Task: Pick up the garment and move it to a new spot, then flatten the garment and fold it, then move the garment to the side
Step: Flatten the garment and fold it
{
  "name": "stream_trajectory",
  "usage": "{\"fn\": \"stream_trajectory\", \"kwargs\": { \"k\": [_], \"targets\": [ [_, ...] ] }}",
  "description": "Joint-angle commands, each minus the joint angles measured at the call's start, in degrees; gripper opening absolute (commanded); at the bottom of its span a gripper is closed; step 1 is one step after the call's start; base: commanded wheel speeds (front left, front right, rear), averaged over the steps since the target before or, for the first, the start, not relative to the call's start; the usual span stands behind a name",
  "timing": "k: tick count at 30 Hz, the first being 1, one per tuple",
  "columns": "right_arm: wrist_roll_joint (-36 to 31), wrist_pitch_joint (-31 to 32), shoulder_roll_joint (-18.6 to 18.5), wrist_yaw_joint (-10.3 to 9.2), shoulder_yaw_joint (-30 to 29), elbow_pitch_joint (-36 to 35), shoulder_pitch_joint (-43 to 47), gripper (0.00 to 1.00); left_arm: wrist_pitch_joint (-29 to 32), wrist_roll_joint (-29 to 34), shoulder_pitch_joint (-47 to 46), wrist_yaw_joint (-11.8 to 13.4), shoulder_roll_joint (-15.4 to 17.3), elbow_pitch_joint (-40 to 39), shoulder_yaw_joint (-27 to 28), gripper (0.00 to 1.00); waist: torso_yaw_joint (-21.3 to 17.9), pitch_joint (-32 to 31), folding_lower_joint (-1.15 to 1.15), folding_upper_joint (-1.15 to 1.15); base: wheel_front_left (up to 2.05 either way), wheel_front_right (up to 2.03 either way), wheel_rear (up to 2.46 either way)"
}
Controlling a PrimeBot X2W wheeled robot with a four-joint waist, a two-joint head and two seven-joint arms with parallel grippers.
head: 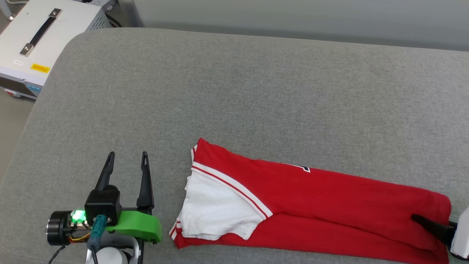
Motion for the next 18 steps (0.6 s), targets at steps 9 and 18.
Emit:
{"fn": "stream_trajectory", "kwargs": {
  "k": [9,18],
  "targets": [
    [2.0,-0.7,2.6,-0.01,6.1,0.6,0.9,1.0,-0.3,7.0,3.3,-4.6,-6.5,1.5,6.0,1.0,1.3,0.7,0.0,0.0,0.0,0.0,0.0],
    [0.5,-4.7,0.2,-0.01,6.5,3.5,-0.7,0.0,-0.3,11.8,4.8,-9.1,-10.3,2.2,10.7,1.0,0.7,-1.0,0.0,0.0,0.0,0.0,0.0]
  ]
}}
